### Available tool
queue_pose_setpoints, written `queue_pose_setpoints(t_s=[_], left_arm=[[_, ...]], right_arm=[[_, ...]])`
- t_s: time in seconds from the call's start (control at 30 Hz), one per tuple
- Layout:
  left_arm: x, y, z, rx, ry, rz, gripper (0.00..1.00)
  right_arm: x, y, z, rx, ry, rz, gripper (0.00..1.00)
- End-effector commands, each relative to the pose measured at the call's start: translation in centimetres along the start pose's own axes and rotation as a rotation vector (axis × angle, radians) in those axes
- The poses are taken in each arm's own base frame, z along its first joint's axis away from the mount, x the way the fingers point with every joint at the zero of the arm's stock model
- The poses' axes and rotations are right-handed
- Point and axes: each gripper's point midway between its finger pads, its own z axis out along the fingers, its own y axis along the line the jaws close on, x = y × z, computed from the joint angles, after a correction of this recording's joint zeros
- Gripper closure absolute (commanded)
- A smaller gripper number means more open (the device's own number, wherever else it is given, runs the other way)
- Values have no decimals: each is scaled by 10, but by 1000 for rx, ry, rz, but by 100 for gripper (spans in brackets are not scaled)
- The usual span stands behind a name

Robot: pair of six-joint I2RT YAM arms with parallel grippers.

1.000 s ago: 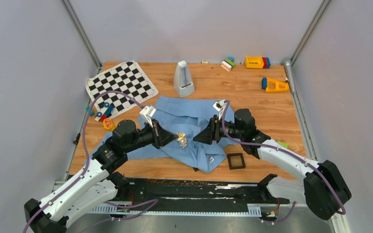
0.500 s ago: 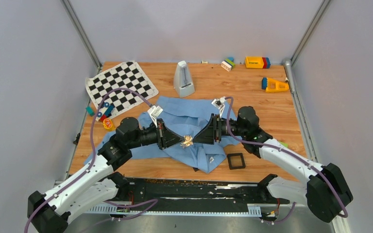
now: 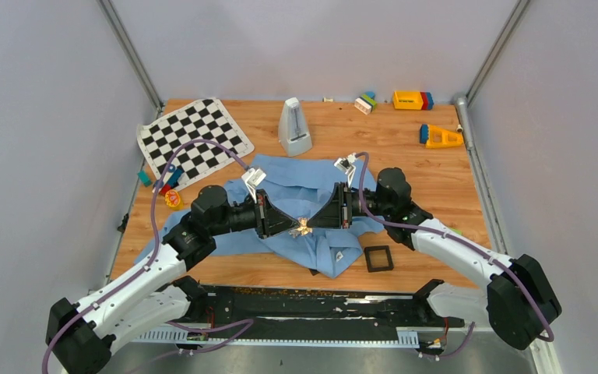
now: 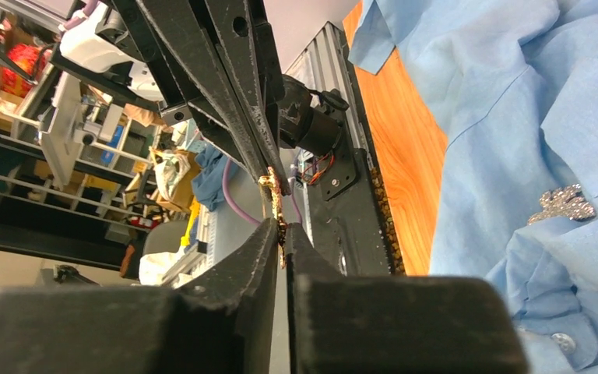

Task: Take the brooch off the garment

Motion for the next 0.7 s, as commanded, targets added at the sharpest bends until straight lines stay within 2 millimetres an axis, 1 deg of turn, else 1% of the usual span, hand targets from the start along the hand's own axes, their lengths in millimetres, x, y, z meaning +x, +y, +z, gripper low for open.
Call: queue_pose_setpoints(t_s=[0.0, 0.03, 0.07, 0.1, 0.13, 0.17, 0.27, 0.33, 0.4, 0.43, 0.47, 0.5, 0.57, 0.6, 0.63, 0.67], left_arm=[[-13, -9, -1, 29, -50, 29, 96], [-13, -8, -2, 28, -61, 17, 93], [-9, -3, -2, 12, -70, 1, 88], [-13, -6, -3, 24, -99, -7, 85], [-9, -1, -4, 14, -106, -33, 83], [-11, -4, -6, 26, -126, -27, 83], [-6, 5, -9, -17, -131, -44, 80], [-4, 6, -12, -31, -131, -48, 78], [-4, 5, -15, -31, -140, -52, 69], [-6, 4, -17, -31, -157, -47, 56], [-6, 4, -18, -33, -162, -47, 50], [-9, 2, -20, -30, -177, -39, 40], [-11, -2, -19, -2, -188, -25, 32], [-13, -4, -19, 12, -197, -20, 30], [-12, -4, -16, 16, -185, -23, 28], [-13, -4, -15, 20, -183, -20, 27]], right_arm=[[-13, 15, 2, -46, -25, -50, 98], [-13, 14, 2, -39, -31, -45, 100], [-14, 13, 2, -32, -40, -40, 100], [-14, 12, 2, -27, -49, -38, 100], [-14, 11, 1, -22, -56, -31, 100], [-15, 11, 1, -18, -63, -25, 100], [-15, 11, 1, -14, -72, -9, 100], [-14, 12, 0, -15, -73, -4, 100], [-14, 11, 0, -11, -77, 0, 100], [-14, 11, 0, -9, -77, 4, 100], [-13, 10, 0, -6, -74, 11, 100], [-13, 9, 0, -3, -71, 20, 100], [-12, 8, 1, -4, -62, 33, 100], [-12, 8, 2, -5, -62, 37, 100], [-13, 8, 2, -5, -63, 39, 100], [-13, 8, 2, -5, -63, 43, 100]])
